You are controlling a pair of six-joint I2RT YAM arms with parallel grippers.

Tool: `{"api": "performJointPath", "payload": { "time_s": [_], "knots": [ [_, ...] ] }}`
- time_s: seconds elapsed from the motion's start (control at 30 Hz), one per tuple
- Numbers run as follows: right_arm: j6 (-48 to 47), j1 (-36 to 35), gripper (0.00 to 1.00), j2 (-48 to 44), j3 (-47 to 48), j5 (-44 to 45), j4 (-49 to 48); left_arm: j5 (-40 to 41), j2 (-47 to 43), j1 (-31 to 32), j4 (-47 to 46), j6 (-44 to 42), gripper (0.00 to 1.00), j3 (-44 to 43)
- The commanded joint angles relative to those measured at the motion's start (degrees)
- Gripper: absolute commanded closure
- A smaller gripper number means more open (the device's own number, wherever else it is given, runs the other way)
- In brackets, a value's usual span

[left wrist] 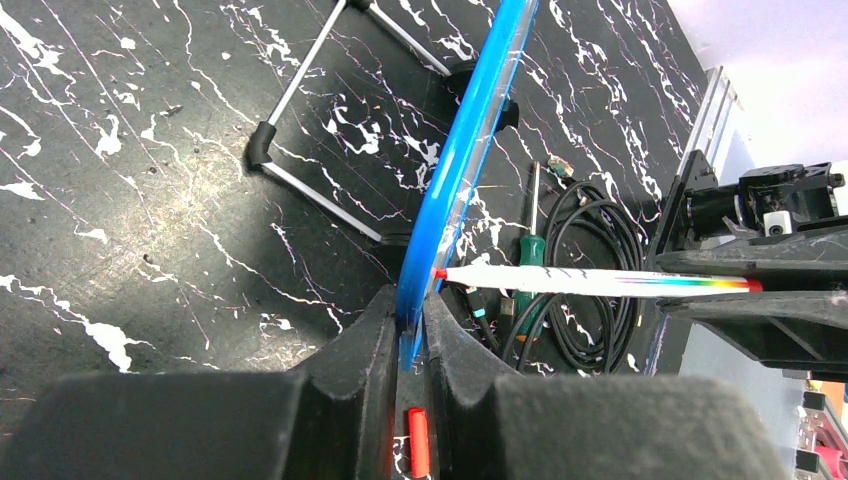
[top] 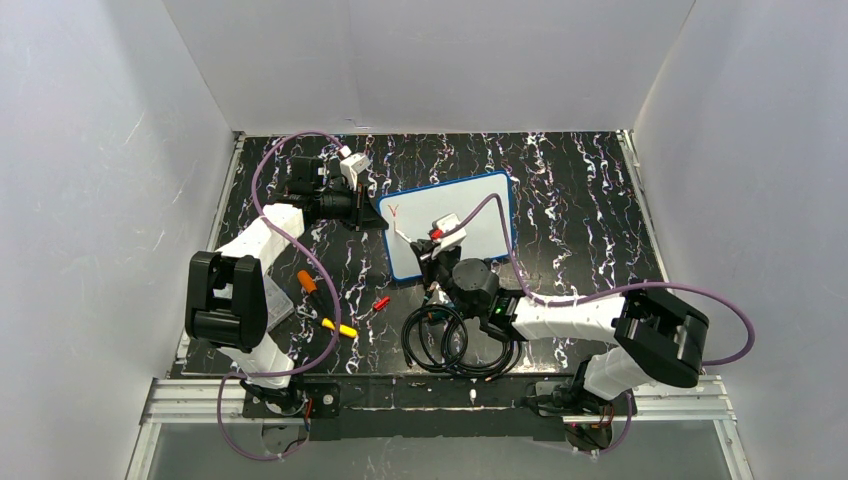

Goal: Write a sentence on the whiteboard

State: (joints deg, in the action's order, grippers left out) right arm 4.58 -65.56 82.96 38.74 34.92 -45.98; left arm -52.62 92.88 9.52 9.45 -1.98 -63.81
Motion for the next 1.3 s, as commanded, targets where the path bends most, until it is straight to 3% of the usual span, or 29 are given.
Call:
{"api": "performJointPath", "payload": {
  "time_s": [0.0, 0.43, 1.27],
  "knots": [
    [0.9, -0.4, 0.99, -2.1, -0.7, 2.1, -0.1, 0.0, -3.9, 0.1, 2.1, -0.8, 1.00, -0.6],
    [-1.1, -1.2, 0.99, -6.4, 0.5, 4.3, -1.9, 0.0, -4.1, 0.1, 2.1, -1.0, 1.00, -0.7],
    [-7.1, -0.1, 0.99, 1.6, 3.6, 3.8, -8.4, -0.1, -4.0, 0.1, 2.3, -1.3, 1.00, -0.6]
  ]
}}
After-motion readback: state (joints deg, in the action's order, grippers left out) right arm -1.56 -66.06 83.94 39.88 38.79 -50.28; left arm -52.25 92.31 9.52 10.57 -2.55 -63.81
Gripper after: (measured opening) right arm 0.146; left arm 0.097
